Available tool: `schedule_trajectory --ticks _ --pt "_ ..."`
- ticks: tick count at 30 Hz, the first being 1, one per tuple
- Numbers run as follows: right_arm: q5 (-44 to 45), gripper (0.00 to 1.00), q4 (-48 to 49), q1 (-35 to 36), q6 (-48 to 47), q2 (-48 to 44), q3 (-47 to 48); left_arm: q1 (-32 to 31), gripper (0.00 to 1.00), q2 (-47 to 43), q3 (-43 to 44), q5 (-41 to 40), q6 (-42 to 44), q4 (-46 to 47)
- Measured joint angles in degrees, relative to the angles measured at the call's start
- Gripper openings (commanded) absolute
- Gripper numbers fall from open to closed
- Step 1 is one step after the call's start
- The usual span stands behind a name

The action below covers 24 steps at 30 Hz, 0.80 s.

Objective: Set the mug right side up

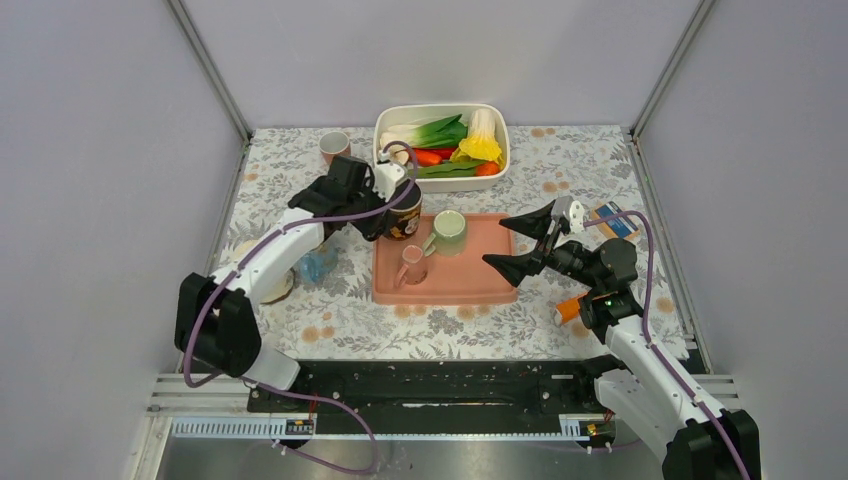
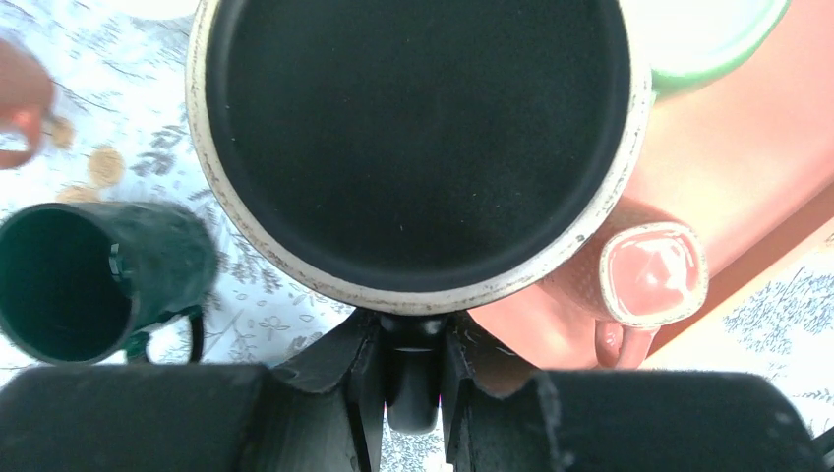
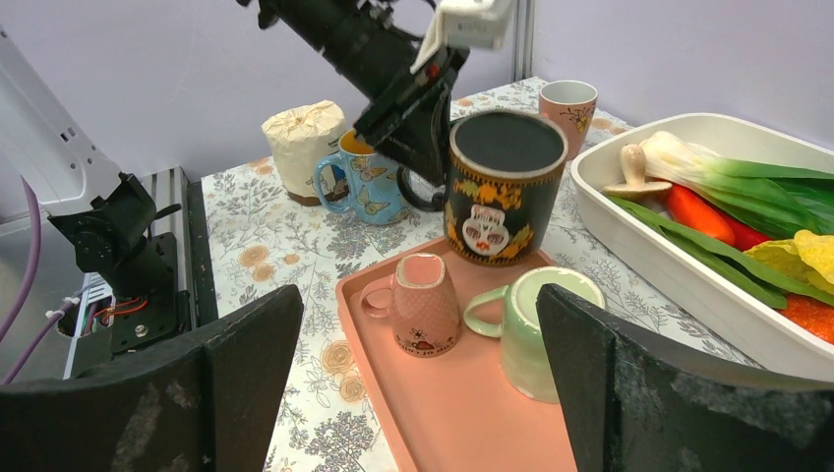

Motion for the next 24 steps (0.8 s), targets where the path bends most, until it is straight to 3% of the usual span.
schedule_trajectory --ticks 7,12,20,24 --pt "0.0 0.98 0.0 0.0 0.5 0.0 0.0 0.6 0.0 -3.4 6.9 0.1 -1.8 -1.0" --pt "0.3 0.98 0.9 0.0 3.0 0.1 0.0 0.8 0.0 -5.6 11.3 5.1 -7.1 0.8" --pt "2.5 0.98 3.1 -0.1 11.4 1.9 2.4 1.1 0.0 -6.7 12.6 19.1 -28.8 12.3" --pt "3.8 0.99 4.5 -0.1 16.4 3.7 3.8 1.8 0.0 -6.0 8.2 26.4 -44.0 25.6"
